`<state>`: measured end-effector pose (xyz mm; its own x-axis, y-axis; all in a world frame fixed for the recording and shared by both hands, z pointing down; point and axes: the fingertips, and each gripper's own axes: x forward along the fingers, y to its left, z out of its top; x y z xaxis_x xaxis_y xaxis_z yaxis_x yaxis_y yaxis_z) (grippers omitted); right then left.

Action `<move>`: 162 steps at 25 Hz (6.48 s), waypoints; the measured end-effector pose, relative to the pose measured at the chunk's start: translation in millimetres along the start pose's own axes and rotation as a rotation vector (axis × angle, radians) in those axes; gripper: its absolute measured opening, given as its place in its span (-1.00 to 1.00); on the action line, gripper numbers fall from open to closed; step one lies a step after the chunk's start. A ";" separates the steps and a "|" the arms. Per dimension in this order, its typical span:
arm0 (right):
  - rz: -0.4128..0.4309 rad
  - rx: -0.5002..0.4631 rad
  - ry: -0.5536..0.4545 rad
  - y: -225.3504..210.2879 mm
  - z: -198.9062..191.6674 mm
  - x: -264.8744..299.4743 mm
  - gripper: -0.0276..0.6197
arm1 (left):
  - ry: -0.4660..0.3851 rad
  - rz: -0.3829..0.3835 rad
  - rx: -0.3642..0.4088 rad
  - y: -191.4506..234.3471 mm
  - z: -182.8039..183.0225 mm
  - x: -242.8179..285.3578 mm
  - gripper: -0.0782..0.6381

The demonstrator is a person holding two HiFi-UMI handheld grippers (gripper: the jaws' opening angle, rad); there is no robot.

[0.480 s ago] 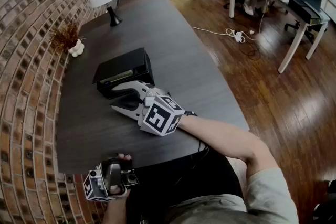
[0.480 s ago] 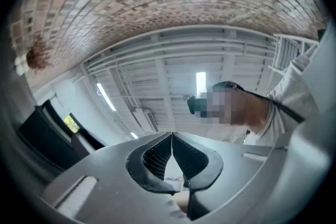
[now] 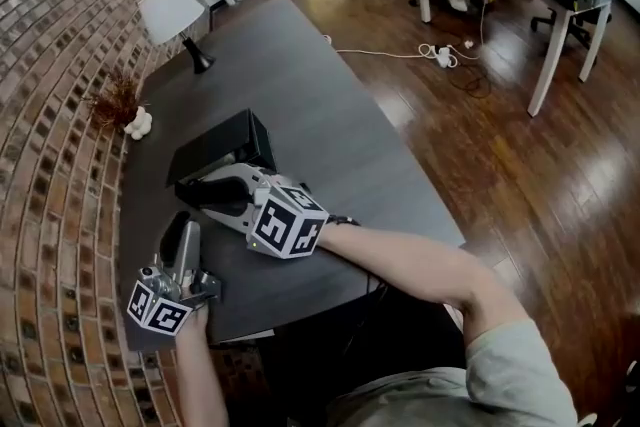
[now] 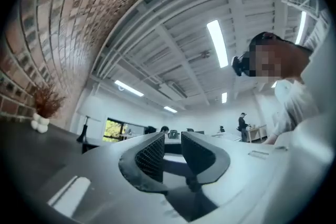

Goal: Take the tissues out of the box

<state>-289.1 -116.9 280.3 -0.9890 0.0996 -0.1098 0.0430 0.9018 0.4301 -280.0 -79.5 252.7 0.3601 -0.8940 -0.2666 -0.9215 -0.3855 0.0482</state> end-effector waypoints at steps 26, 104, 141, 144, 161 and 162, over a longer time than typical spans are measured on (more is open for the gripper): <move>-0.077 0.159 0.003 -26.9 -12.3 -2.2 -0.46 | 0.604 -0.008 0.055 82.8 -50.5 58.6 -0.51; 0.006 0.151 -0.013 -8.5 -3.1 5.7 -0.46 | 1.282 -0.398 0.553 131.3 -82.7 88.5 0.17; 0.031 0.034 -0.028 10.7 2.5 -6.9 -0.46 | -0.684 -0.394 -0.796 -62.8 27.9 -57.8 0.16; 0.022 0.027 -0.040 10.1 4.1 -14.4 -0.46 | -0.666 -0.420 -0.751 -76.8 32.7 -56.9 0.16; 0.065 0.050 -0.012 7.9 2.1 -15.8 -0.46 | -0.755 -0.413 -0.586 -70.9 40.6 -75.8 0.16; 0.089 0.054 -0.010 11.9 1.8 -16.7 -0.46 | -0.760 -0.412 -0.586 -69.2 40.4 -77.1 0.16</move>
<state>-271.9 -107.1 285.6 -0.9794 0.1841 -0.0826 0.1382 0.9103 0.3901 -249.9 25.3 231.1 0.2567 -0.3676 -0.8939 -0.4599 -0.8599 0.2215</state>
